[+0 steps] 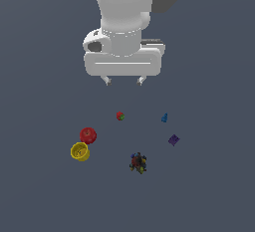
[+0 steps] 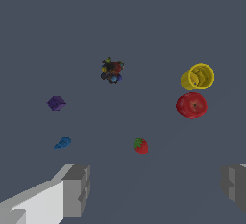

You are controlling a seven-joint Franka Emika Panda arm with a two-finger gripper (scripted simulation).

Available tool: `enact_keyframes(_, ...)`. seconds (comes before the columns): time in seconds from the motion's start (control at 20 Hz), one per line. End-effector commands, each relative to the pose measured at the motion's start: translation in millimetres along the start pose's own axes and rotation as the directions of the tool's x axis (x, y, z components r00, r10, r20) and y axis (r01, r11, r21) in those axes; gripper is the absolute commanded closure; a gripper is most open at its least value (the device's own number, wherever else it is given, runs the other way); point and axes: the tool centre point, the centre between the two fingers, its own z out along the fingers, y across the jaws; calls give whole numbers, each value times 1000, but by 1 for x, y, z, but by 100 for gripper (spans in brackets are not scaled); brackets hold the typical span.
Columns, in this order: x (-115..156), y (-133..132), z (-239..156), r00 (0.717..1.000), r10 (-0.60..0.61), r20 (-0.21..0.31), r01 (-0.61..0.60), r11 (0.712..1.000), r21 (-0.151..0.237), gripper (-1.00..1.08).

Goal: Pick up a designated object from a clutter of objects.

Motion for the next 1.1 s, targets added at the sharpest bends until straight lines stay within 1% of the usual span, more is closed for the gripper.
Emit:
enact_keyframes(0.0,0,0,0,1000,0,0,0,1000,0,-92)
enact_keyframes(0.15,-1,-6,3,1000,-10,6,10,1000,-3,-92)
enact_keyframes(0.4,-6,-27,14,998,-49,33,50,999,-12,-92)
enact_keyframes(0.55,-7,-29,14,998,-50,36,51,999,-13,-92)
enact_keyframes(0.75,-4,-30,18,998,-59,34,60,998,-14,-92)
enact_keyframes(1.05,7,-45,36,993,-115,36,116,993,-21,-92)
